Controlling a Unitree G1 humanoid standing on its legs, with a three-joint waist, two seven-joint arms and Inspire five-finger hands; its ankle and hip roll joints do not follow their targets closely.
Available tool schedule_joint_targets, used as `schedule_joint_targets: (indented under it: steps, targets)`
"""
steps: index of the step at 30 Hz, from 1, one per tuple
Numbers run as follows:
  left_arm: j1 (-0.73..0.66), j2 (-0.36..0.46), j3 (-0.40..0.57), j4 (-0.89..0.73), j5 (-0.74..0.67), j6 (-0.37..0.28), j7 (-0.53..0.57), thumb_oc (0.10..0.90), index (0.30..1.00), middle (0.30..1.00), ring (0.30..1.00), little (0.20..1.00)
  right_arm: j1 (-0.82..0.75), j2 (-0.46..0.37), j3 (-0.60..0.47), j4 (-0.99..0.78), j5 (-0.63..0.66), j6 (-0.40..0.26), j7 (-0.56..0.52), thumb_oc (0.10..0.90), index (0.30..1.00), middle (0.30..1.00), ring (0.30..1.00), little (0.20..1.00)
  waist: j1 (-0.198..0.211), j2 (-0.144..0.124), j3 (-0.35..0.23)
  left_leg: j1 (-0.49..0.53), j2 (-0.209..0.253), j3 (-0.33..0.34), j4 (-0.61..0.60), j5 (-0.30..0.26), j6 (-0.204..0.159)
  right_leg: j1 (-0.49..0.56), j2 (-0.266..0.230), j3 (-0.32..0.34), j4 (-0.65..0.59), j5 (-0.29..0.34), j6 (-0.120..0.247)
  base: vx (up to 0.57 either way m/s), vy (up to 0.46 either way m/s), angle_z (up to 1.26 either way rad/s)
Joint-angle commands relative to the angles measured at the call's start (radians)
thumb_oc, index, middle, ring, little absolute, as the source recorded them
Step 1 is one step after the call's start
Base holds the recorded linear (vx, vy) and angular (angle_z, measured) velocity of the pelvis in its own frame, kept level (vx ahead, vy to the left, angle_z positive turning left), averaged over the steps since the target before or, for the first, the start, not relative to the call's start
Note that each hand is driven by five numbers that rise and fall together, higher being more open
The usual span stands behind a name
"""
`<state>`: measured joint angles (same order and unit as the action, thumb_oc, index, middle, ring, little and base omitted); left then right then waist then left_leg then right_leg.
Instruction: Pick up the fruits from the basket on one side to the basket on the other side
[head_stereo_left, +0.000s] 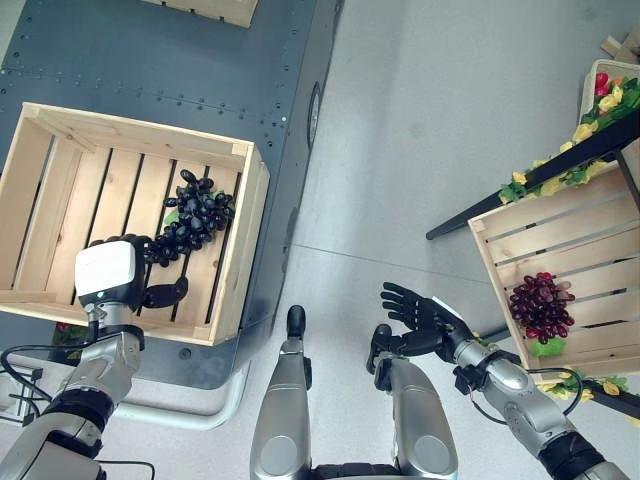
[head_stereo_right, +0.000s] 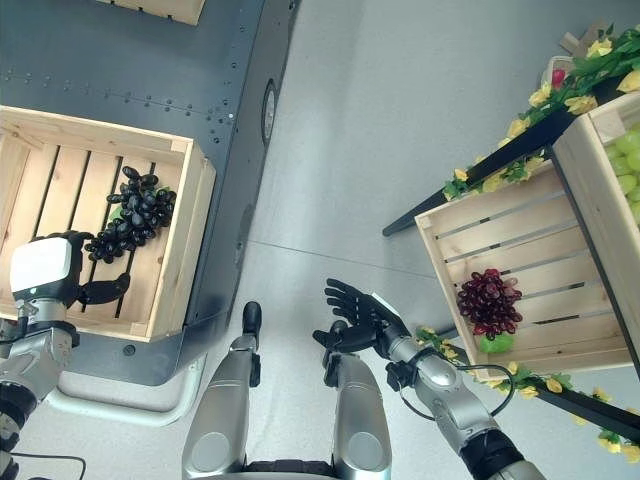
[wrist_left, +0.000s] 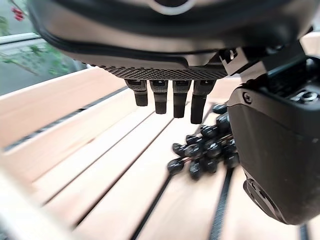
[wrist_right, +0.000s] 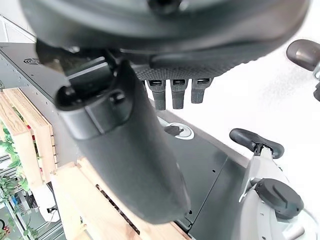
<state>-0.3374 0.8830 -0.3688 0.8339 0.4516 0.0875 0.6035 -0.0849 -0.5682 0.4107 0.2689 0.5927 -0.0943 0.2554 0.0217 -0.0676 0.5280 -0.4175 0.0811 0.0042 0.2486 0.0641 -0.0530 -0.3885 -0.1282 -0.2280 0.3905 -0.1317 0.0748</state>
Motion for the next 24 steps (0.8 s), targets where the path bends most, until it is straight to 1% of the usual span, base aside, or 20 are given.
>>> schedule_joint_targets:
  steps: [1, 4, 6, 8, 9, 16, 21, 23, 24]
  targets:
    - [-0.069, 0.079, 0.081, 0.036, -0.027, 0.061, 0.074, 0.800, 0.900, 0.900, 0.900, 0.900, -0.001, -0.003, 0.018, -0.118, 0.036, -0.102, 0.020, 0.800, 0.900, 0.900, 0.900, 0.900, 0.009, -0.038, -0.008, -0.053, -0.037, 0.074, 0.140, -0.106, 0.027, 0.078, 0.068, -0.018, -0.004, -0.027, -0.048, 0.00, -0.049, 0.00]
    - [-0.105, 0.082, 0.081, 0.053, -0.041, 0.104, 0.099, 0.800, 0.900, 0.900, 0.900, 0.900, -0.001, 0.007, 0.025, -0.131, 0.044, -0.101, 0.002, 0.800, 0.900, 0.900, 0.900, 0.900, 0.009, -0.052, -0.008, -0.060, -0.031, 0.080, 0.153, -0.115, 0.031, 0.081, 0.073, -0.024, -0.003, -0.026, -0.050, 0.01, -0.028, 0.06]
    - [-0.129, 0.094, 0.081, 0.080, -0.069, 0.101, 0.108, 0.800, 0.900, 0.900, 0.900, 0.900, -0.002, 0.012, 0.028, -0.127, 0.051, -0.107, 0.002, 0.800, 0.900, 0.900, 0.900, 0.900, 0.006, -0.059, -0.008, -0.064, -0.026, 0.084, 0.159, -0.119, 0.032, 0.080, 0.076, -0.025, -0.003, -0.026, -0.050, 0.00, 0.000, 0.00]
    - [-0.141, 0.089, 0.087, 0.092, -0.061, 0.102, 0.127, 0.800, 0.900, 0.900, 0.900, 0.900, -0.003, 0.017, 0.030, -0.128, 0.051, -0.110, 0.004, 0.800, 0.900, 0.900, 0.900, 0.900, 0.004, -0.066, -0.008, -0.070, -0.023, 0.087, 0.165, -0.122, 0.033, 0.078, 0.079, -0.026, -0.005, -0.024, -0.050, 0.00, 0.000, 0.00]
    - [-0.156, 0.091, 0.089, 0.103, -0.066, 0.103, 0.146, 0.800, 0.900, 0.900, 0.900, 0.900, -0.001, 0.022, 0.034, -0.131, 0.052, -0.109, -0.001, 0.800, 0.900, 0.900, 0.900, 0.900, 0.003, -0.074, -0.008, -0.077, -0.020, 0.088, 0.173, -0.127, 0.034, 0.076, 0.083, -0.024, -0.006, -0.022, -0.050, 0.01, -0.013, 0.03]
    - [-0.249, 0.104, 0.086, 0.124, -0.073, 0.136, 0.214, 0.800, 0.900, 0.900, 0.900, 0.900, -0.009, 0.034, 0.055, -0.143, 0.068, -0.118, -0.026, 0.800, 0.900, 0.900, 0.900, 0.900, -0.008, -0.096, -0.008, -0.108, -0.014, 0.096, 0.189, -0.139, 0.038, 0.048, 0.091, -0.022, -0.011, -0.009, -0.045, 0.00, -0.002, 0.00]
    - [-0.273, 0.103, 0.071, 0.127, -0.061, 0.126, 0.190, 0.800, 0.900, 0.900, 0.900, 0.900, -0.010, 0.037, 0.057, -0.142, 0.068, -0.121, -0.027, 0.800, 0.900, 0.900, 0.900, 0.900, -0.016, -0.102, -0.008, -0.122, -0.015, 0.101, 0.188, -0.140, 0.038, 0.031, 0.095, -0.018, -0.021, 0.001, -0.041, 0.00, 0.007, 0.00]
    - [-0.282, 0.101, 0.063, 0.126, -0.050, 0.110, 0.169, 0.800, 0.900, 0.900, 0.900, 0.900, -0.012, 0.035, 0.058, -0.147, 0.070, -0.118, -0.032, 0.800, 0.900, 0.900, 0.900, 0.900, -0.021, -0.103, -0.008, -0.128, -0.014, 0.106, 0.186, -0.140, 0.040, 0.018, 0.094, -0.015, -0.021, 0.005, -0.039, 0.01, 0.047, 0.03]
    - [-0.290, 0.100, 0.053, 0.124, -0.038, 0.094, 0.140, 0.800, 0.900, 0.900, 0.900, 0.900, -0.015, 0.034, 0.057, -0.145, 0.067, -0.120, -0.033, 0.800, 0.900, 0.900, 0.900, 0.900, -0.025, -0.101, -0.008, -0.133, -0.015, 0.110, 0.183, -0.138, 0.041, 0.004, 0.092, -0.013, -0.019, 0.010, -0.037, 0.00, 0.067, 0.06]
